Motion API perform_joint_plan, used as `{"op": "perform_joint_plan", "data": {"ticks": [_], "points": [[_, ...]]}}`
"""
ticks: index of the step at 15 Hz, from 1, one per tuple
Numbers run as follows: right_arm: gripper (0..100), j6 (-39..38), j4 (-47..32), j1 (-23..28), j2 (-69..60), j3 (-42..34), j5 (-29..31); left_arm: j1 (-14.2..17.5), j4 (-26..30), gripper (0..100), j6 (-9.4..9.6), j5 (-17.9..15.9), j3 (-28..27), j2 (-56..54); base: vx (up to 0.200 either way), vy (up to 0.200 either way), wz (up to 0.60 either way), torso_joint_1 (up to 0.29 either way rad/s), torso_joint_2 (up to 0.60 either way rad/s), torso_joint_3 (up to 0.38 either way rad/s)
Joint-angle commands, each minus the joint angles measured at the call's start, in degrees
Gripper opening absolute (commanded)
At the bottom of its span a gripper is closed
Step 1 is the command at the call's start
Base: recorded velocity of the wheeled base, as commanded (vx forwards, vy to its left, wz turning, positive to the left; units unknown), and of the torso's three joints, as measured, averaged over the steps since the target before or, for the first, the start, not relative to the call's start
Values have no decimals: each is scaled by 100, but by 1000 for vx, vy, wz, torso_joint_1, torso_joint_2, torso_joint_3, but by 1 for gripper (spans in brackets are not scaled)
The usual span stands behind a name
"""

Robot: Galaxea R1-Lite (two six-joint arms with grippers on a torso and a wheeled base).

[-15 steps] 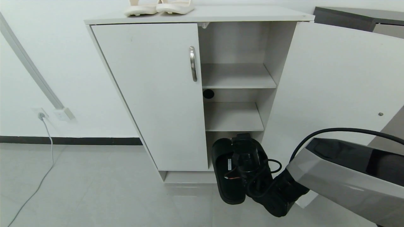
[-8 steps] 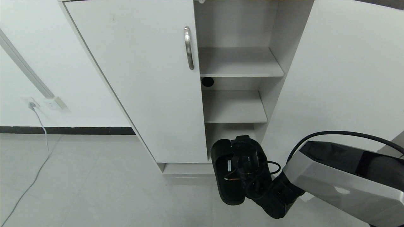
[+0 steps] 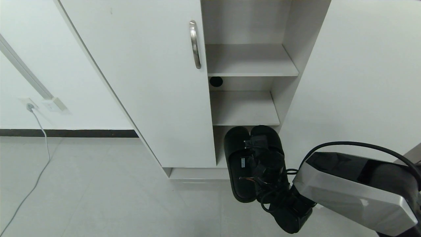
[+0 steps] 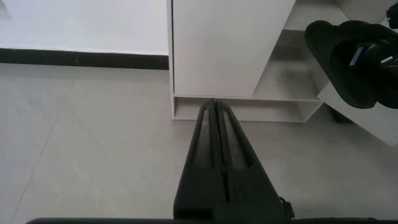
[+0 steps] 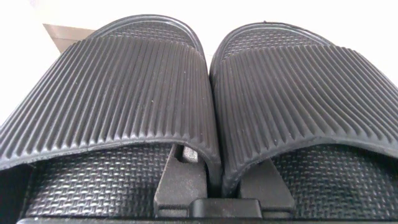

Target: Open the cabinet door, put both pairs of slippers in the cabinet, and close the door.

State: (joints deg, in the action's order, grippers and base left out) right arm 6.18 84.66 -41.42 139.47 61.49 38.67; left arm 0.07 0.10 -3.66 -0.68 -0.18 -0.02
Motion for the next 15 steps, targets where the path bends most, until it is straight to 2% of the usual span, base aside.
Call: {"op": "perform_joint_plan", "data": {"ticks": [1, 8, 15], "points": [[0, 6, 6, 12, 36, -5, -8, 1, -1, 0, -3, -2, 1, 2, 0, 0, 0, 0, 0, 0], [0, 32, 6, -59, -307, -137, -8, 1, -1, 0, -3, -2, 1, 2, 0, 0, 0, 0, 0, 0], [0, 59, -20, -59, -298, -146, -8, 1, -1, 0, -3, -2, 1, 11, 200, 0, 0, 2, 4, 4]]}}
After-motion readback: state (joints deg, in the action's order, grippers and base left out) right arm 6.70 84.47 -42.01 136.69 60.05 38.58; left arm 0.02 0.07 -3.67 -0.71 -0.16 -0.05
